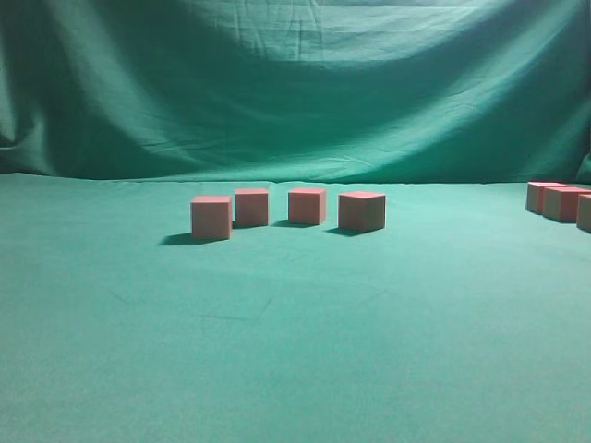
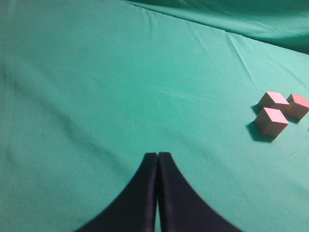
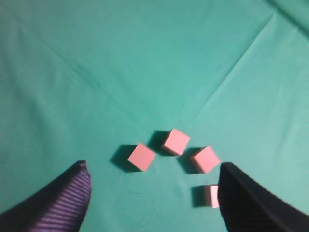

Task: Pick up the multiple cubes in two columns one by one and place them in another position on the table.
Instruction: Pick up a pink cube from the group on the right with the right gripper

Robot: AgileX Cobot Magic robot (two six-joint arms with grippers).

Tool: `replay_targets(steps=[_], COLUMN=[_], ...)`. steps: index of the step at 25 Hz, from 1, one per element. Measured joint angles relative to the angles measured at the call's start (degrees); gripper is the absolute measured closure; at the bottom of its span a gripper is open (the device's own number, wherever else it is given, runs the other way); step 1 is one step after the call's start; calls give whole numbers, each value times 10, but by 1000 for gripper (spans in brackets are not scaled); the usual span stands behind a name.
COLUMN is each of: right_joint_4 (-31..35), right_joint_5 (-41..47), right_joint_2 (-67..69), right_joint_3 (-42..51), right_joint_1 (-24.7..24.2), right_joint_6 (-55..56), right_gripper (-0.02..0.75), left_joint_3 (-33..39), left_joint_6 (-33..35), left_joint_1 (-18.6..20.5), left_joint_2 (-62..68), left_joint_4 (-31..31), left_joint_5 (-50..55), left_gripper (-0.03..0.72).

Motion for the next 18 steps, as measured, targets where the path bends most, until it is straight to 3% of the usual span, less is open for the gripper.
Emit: replay_targets(steps=[5, 9, 18], right_joint_4=[-1, -20, -28], right_joint_5=[4, 6, 7], right_joint_2=[-84, -157, -300], right_joint_3=[0, 49, 298], right_joint_1=[-16, -65, -278], right_joint_6=[-30, -40, 7], right_gripper=[211, 211, 211], left_joint_3=[0, 0, 0], left_joint_6=[0, 0, 0], left_joint_1=[0, 0, 0], left_joint_2=[0, 0, 0], left_joint_4=[0, 0, 0], left_joint_5=[0, 0, 0], left_gripper=[688, 688, 688])
